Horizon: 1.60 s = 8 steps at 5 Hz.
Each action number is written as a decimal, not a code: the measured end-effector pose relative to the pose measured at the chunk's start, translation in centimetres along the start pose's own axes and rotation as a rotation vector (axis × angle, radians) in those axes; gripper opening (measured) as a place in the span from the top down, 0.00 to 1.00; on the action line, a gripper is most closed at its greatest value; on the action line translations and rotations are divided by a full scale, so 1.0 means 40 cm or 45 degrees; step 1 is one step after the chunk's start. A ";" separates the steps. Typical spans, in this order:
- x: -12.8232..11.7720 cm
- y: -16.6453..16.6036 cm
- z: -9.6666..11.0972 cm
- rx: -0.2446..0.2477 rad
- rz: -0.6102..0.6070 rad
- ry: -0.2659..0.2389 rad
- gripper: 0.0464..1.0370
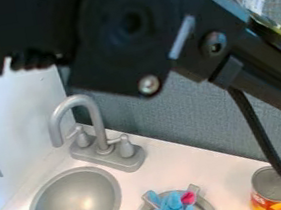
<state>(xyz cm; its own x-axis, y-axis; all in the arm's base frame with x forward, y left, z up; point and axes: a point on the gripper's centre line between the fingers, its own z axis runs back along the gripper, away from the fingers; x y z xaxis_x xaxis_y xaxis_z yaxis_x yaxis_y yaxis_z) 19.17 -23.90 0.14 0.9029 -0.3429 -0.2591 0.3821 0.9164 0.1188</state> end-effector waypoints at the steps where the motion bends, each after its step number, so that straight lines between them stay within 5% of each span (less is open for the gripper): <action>1: -0.003 0.003 -0.032 0.020 0.004 0.042 0.04; 3: 0.032 0.003 -0.055 -0.039 -0.043 -0.062 0.04; 5: 0.065 -0.012 -0.089 -0.197 -0.169 -0.210 0.04; 8: 0.072 -0.005 -0.119 -0.180 -0.190 -0.185 0.04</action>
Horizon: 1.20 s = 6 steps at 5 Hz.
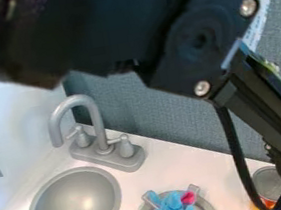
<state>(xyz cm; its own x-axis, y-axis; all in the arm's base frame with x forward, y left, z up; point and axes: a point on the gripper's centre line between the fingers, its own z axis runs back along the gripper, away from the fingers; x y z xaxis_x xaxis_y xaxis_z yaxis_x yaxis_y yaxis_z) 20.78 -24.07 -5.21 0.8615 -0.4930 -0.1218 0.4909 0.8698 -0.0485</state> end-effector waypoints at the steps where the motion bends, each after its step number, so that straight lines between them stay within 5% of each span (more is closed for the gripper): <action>1: 0.009 0.000 -0.019 0.010 -0.001 0.024 0.04; 3: 0.019 -0.001 -0.039 0.028 0.009 0.062 0.07; 6: 0.008 -0.007 -0.057 0.006 0.053 0.087 0.87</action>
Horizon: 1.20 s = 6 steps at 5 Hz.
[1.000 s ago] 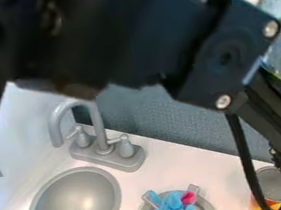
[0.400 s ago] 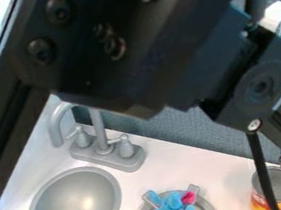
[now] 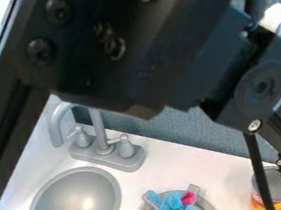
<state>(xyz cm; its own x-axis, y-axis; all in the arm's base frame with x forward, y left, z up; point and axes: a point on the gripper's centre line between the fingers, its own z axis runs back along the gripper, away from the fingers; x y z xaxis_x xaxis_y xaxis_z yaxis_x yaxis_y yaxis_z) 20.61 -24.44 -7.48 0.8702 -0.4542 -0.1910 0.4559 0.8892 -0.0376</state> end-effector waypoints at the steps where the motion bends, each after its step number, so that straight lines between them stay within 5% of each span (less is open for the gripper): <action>1: -0.008 -0.002 0.014 -0.013 -0.023 -0.007 0.95; 2: -0.015 -0.008 0.082 0.003 -0.050 -0.027 0.95; 3: -0.013 -0.019 0.171 0.003 -0.056 -0.141 0.95; 6: 0.050 0.103 0.185 0.050 0.233 -0.207 0.95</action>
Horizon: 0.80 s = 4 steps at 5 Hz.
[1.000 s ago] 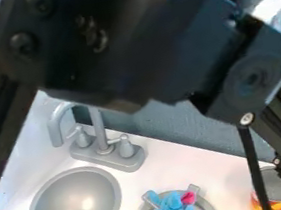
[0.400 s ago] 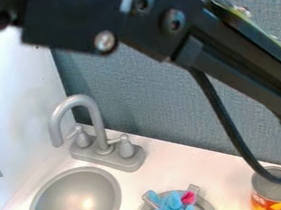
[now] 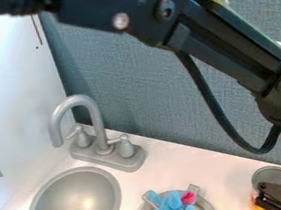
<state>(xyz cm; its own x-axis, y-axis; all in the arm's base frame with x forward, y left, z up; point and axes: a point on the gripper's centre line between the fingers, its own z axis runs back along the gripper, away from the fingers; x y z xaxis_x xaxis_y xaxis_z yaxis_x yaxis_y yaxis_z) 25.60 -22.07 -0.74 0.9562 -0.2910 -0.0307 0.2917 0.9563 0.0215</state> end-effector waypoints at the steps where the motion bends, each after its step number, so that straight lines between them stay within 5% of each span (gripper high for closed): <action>1: 0.037 0.032 -0.019 0.035 0.057 0.047 0.95; 4: 0.086 0.032 -0.064 0.032 0.039 0.101 0.95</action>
<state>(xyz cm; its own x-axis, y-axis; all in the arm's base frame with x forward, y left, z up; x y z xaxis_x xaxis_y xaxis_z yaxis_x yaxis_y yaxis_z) 29.22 -21.78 -3.39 0.9602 -0.2572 -0.1090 0.2636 0.9634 0.0489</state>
